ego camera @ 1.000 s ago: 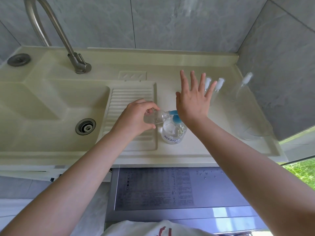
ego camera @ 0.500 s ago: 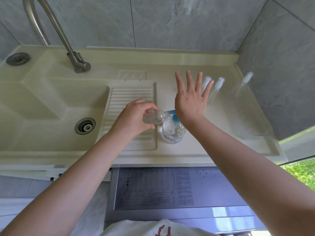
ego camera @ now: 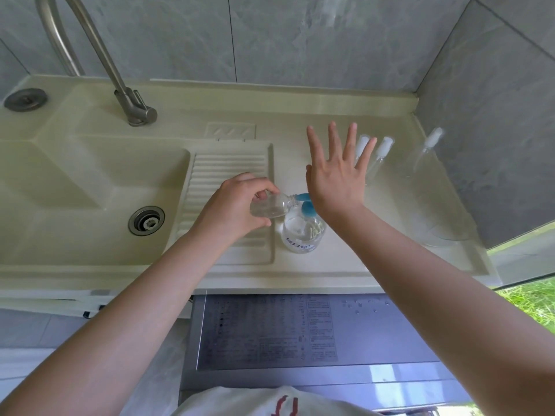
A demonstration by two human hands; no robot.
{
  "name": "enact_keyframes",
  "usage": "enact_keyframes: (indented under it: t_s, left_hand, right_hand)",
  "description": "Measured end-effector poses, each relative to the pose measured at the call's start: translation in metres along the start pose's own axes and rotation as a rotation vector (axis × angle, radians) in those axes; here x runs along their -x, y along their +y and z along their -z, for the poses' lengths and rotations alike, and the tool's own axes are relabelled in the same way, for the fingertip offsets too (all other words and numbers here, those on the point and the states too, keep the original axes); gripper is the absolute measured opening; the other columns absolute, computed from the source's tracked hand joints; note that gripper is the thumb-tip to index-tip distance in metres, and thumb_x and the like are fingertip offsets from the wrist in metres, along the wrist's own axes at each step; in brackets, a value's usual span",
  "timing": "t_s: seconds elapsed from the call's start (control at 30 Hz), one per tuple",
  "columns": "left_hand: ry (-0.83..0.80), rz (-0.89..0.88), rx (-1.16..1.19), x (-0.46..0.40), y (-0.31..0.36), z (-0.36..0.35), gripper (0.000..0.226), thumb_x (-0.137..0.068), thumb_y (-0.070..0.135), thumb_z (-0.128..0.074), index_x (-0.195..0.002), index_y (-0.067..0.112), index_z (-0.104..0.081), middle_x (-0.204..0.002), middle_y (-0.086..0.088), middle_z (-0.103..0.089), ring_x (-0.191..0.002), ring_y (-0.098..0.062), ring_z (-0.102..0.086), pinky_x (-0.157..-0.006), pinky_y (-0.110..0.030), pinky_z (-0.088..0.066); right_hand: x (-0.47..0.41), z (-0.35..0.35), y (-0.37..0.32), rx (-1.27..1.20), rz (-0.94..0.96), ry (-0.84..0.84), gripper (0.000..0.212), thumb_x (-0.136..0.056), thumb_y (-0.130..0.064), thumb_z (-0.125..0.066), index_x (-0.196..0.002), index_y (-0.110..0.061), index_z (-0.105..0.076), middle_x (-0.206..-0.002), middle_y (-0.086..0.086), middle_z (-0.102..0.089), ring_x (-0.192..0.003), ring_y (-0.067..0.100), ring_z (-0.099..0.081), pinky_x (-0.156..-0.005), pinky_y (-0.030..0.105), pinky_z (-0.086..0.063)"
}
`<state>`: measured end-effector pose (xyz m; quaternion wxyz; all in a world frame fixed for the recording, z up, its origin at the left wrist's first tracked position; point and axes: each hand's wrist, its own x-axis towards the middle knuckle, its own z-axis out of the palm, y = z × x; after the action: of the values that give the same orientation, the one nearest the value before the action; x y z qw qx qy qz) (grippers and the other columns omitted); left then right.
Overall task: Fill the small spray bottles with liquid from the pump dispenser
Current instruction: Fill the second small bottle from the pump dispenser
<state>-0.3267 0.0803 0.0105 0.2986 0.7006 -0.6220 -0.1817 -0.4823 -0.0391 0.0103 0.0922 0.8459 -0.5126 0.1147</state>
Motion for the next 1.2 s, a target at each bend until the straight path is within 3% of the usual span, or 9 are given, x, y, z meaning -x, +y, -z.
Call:
enact_keyframes:
  t_s: [0.27,0.47,0.73,0.9,1.03,1.2]
  left_hand:
    - [0.004,0.010,-0.012,0.002,0.001,0.001,0.057,-0.057,0.017,-0.093,-0.107,0.033,-0.070,-0.095,0.013,-0.058,-0.086,-0.008,-0.059,-0.083,-0.040,-0.054]
    - [0.001,0.006,-0.017,0.001,0.000,-0.002,0.058,-0.056,0.018,-0.093,-0.105,0.036,-0.068,-0.096,0.013,-0.057,-0.087,-0.008,-0.058,-0.081,-0.040,-0.055]
    - [0.008,-0.002,-0.022,0.001,0.002,-0.001,0.057,-0.058,0.017,-0.092,-0.106,0.035,-0.069,-0.096,0.012,-0.057,-0.086,-0.009,-0.058,-0.081,-0.040,-0.055]
    - [-0.007,-0.002,-0.032,0.000,0.000,-0.005,0.058,-0.055,0.017,-0.093,-0.105,0.036,-0.069,-0.093,0.013,-0.055,-0.085,-0.009,-0.058,-0.079,-0.041,-0.055]
    - [0.006,-0.004,-0.027,-0.001,0.000,-0.003,0.058,-0.056,0.017,-0.093,-0.106,0.036,-0.069,-0.095,0.011,-0.058,-0.085,-0.011,-0.059,-0.080,-0.040,-0.054]
    - [0.015,-0.010,-0.026,-0.001,-0.001,-0.002,0.059,-0.055,0.017,-0.093,-0.105,0.037,-0.069,-0.093,0.012,-0.057,-0.084,-0.009,-0.060,-0.080,-0.039,-0.055]
  right_hand:
    - [0.001,0.011,0.007,0.025,0.021,0.069,0.071,-0.102,-0.035,-0.046,-0.160,-0.027,-0.007,-0.167,0.014,-0.006,-0.152,0.044,0.005,-0.115,0.069,0.008]
    - [0.004,-0.001,0.000,0.025,0.013,0.015,0.071,-0.099,-0.016,-0.040,-0.160,-0.028,-0.007,-0.167,0.014,-0.007,-0.152,0.045,0.005,-0.116,0.070,0.002]
    - [-0.004,0.006,0.002,0.061,0.035,0.059,0.074,-0.100,-0.023,-0.046,-0.160,-0.028,-0.004,-0.167,0.013,-0.004,-0.152,0.044,0.005,-0.116,0.070,0.007]
    - [0.002,-0.004,-0.001,0.049,0.030,-0.001,0.070,-0.099,-0.017,-0.039,-0.160,-0.029,-0.006,-0.167,0.013,-0.007,-0.152,0.045,0.004,-0.116,0.071,0.002]
    - [-0.005,0.003,0.000,0.088,0.045,0.073,0.082,-0.095,-0.013,-0.048,-0.160,-0.029,0.000,-0.168,0.013,-0.003,-0.152,0.045,0.006,-0.116,0.070,0.007]
    - [-0.001,0.009,0.003,0.081,0.053,0.047,0.082,-0.088,-0.001,-0.033,-0.161,-0.028,-0.006,-0.167,0.014,-0.005,-0.151,0.046,0.007,-0.115,0.071,0.006]
